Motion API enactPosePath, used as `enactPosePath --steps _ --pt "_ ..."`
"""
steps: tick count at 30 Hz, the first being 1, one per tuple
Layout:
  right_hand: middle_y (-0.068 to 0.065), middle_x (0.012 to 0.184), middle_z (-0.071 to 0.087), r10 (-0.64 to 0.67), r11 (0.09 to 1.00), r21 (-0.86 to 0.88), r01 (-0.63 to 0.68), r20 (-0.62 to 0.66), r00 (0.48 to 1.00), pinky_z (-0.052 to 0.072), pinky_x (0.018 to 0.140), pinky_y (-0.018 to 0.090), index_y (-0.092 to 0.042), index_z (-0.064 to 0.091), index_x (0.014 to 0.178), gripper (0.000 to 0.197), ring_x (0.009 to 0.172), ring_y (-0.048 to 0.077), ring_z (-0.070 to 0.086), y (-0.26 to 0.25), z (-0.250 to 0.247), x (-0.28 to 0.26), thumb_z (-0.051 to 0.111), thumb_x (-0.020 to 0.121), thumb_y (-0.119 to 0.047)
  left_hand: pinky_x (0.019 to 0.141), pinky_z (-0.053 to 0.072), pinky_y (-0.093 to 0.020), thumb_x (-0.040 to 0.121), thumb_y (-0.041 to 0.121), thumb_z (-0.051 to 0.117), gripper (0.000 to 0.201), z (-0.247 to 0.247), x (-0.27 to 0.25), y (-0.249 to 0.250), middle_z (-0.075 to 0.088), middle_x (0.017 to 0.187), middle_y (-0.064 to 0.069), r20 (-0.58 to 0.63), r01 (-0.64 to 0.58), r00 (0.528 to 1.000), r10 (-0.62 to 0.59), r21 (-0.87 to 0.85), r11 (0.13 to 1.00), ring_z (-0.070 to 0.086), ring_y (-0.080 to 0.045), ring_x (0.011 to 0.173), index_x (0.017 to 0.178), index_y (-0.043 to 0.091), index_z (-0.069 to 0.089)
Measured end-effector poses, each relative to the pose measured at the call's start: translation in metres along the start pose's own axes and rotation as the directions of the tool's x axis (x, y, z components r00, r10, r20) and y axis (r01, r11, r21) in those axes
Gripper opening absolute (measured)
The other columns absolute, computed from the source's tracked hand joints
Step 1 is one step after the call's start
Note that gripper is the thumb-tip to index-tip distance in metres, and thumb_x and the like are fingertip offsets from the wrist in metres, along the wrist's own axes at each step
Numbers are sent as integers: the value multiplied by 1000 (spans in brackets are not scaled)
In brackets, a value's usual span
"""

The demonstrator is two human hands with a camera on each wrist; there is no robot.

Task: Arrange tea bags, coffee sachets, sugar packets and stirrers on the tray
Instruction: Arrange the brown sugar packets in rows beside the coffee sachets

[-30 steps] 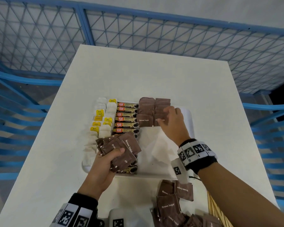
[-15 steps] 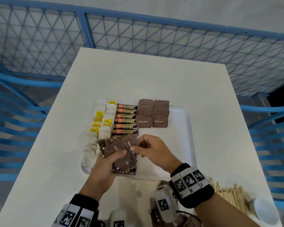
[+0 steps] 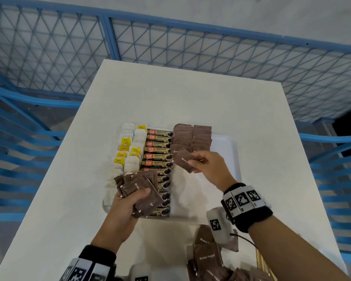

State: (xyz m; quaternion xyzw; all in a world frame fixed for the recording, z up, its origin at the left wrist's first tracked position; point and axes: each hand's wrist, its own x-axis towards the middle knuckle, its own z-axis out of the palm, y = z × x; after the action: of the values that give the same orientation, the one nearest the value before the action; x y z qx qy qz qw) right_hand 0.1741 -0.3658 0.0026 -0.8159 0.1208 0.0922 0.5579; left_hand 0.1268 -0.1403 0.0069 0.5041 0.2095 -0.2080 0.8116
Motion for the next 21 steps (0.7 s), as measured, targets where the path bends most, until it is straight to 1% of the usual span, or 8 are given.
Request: enactPosePath --steps 2,4,6,9,12,17,19,21 --pt "-7 74 66 -36 992 -125 32 -28 999 50 68 16 -15 71 96 16 60 -2 57 4 -3 10 67 82 -7 51 56 -30 83 -9 50 30 0 -1 0 73 76 -2 -2 -5 1000 5 -6 1000 70 -15 68 93 14 66" --pt "-8 74 63 -60 979 -199 50 -42 997 42 63 4 -13 69 94 15 62 -4 54 5 -3 18 69 80 -7 51 55 -30 83 -10 50 30 0 -2 0 73 76 -2 -2 -9 1000 9 -6 1000 70 -15 68 95 14 66" --pt "-9 71 57 -68 961 -270 55 -41 997 39 60 1 -11 64 94 17 66 -3 50 5 -1 26 71 79 -7 52 56 -29 83 -10 51 30 -1 -3 0 73 76 -1 -3 -9 1000 9 -2 1000 70 -14 68 95 14 66" --pt "-2 75 58 -57 946 -321 52 -7 998 38 57 8 -10 57 100 24 67 6 52 5 3 35 69 80 -7 53 56 -30 82 -9 52 31 -2 -4 1 73 77 -1 -6 -8 1000 8 -1 1000 70 -14 70 93 16 66" --pt "4 83 59 -50 933 -355 51 14 999 39 61 16 -11 53 105 28 74 15 54 5 9 43 68 81 -7 52 56 -30 83 -10 52 30 -3 -4 2 72 74 0 -20 -8 1000 8 1 1000 70 -14 67 90 16 67" --pt "4 90 53 -80 892 -447 68 -8 997 46 78 32 -11 48 111 35 85 19 52 6 17 49 67 81 -8 52 56 -29 83 -9 51 42 -3 -5 3 72 72 0 -5 -5 1000 5 0 1000 70 -14 66 71 23 76" --pt "3 94 50 -108 872 -483 84 -22 994 47 83 36 -11 47 112 37 89 19 49 6 20 50 67 81 -8 51 56 -29 83 -10 51 44 -2 -5 3 72 73 0 1 -7 1000 7 -6 1000 70 -14 66 71 24 76" --pt "6 104 49 -124 861 -501 89 -36 992 46 87 37 -11 47 112 37 97 20 49 7 21 51 67 81 -8 52 56 -30 83 -10 51 42 -2 -5 2 72 74 -1 8 -8 1000 8 -5 1000 70 -14 68 74 22 76"
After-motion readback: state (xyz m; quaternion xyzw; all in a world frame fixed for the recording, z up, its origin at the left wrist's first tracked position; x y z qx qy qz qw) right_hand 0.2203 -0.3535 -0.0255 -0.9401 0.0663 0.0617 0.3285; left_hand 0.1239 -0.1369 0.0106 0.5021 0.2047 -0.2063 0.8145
